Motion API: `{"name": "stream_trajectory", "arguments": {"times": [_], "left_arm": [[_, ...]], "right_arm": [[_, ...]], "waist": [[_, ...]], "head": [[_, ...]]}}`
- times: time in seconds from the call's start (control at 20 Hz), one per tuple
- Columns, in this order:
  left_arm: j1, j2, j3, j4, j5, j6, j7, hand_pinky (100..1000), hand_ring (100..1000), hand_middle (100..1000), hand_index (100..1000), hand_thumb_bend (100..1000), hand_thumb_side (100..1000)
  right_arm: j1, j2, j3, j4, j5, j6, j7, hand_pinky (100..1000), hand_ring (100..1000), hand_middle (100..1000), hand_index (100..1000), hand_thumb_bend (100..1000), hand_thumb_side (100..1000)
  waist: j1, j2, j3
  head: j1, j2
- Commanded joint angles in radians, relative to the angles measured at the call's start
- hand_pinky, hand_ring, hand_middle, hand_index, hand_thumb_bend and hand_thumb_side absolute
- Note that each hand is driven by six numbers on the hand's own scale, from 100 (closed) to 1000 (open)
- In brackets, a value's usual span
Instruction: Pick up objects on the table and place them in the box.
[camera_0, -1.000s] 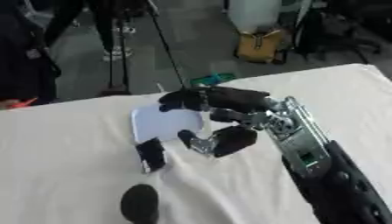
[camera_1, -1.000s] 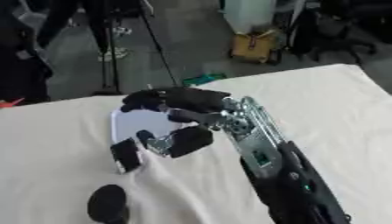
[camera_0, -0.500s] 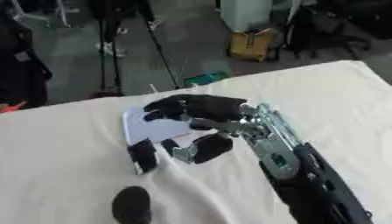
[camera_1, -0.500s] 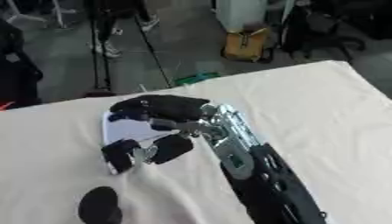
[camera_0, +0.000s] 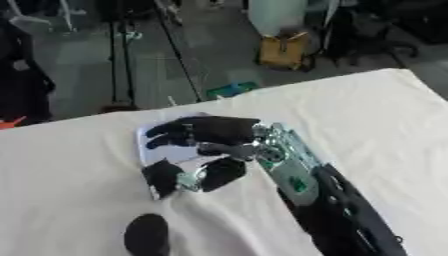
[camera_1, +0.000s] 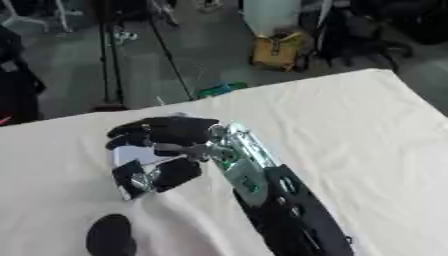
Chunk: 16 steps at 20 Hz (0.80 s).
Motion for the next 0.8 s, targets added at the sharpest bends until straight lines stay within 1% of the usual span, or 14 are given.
{"name": "stream_trajectory", "arguments": {"times": [0.05, 0.3, 0.35, 0.45, 0.6, 0.8], "left_arm": [[-0.010, 0.018, 0.000, -0.014, 0.004, -0.002, -0.002, 986, 1000, 1000, 908, 100, 992], [-0.010, 0.017, -0.001, -0.014, 0.006, -0.003, -0.004, 986, 1000, 1000, 908, 100, 992], [-0.010, 0.016, -0.001, -0.014, 0.006, -0.003, -0.004, 986, 1000, 1000, 907, 100, 991], [-0.011, 0.016, -0.001, -0.014, 0.007, -0.003, -0.005, 986, 1000, 1000, 907, 100, 991], [-0.010, 0.015, -0.001, -0.014, 0.008, -0.002, -0.006, 986, 1000, 1000, 906, 100, 992], [-0.011, 0.015, -0.002, -0.014, 0.011, -0.003, -0.010, 985, 1000, 1000, 905, 100, 991]], "right_arm": [[-0.029, 0.008, 0.000, -0.002, -0.013, -0.290, 0.300, 1000, 1000, 994, 1000, 100, 925], [-0.039, 0.015, 0.013, 0.033, 0.001, -0.311, 0.301, 1000, 1000, 990, 1000, 100, 917], [-0.041, 0.015, 0.014, 0.038, 0.002, -0.315, 0.301, 1000, 1000, 991, 1000, 100, 937], [-0.048, 0.008, 0.021, 0.066, 0.004, -0.330, 0.301, 1000, 1000, 993, 1000, 100, 948], [-0.062, -0.005, 0.034, 0.129, -0.004, -0.374, 0.301, 1000, 1000, 1000, 1000, 100, 968], [-0.092, -0.026, 0.060, 0.178, -0.017, -0.389, 0.301, 1000, 1000, 1000, 1000, 100, 980]], "waist": [[-0.002, -0.016, 0.003], [-0.002, -0.013, 0.012], [-0.002, -0.012, 0.013], [-0.001, -0.010, 0.018], [0.001, -0.008, 0.022], [0.003, -0.006, 0.028]], "head": [[0.002, -0.001], [0.000, -0.005], [0.000, -0.005], [0.000, -0.007], [0.001, -0.010], [-0.001, -0.013]]}}
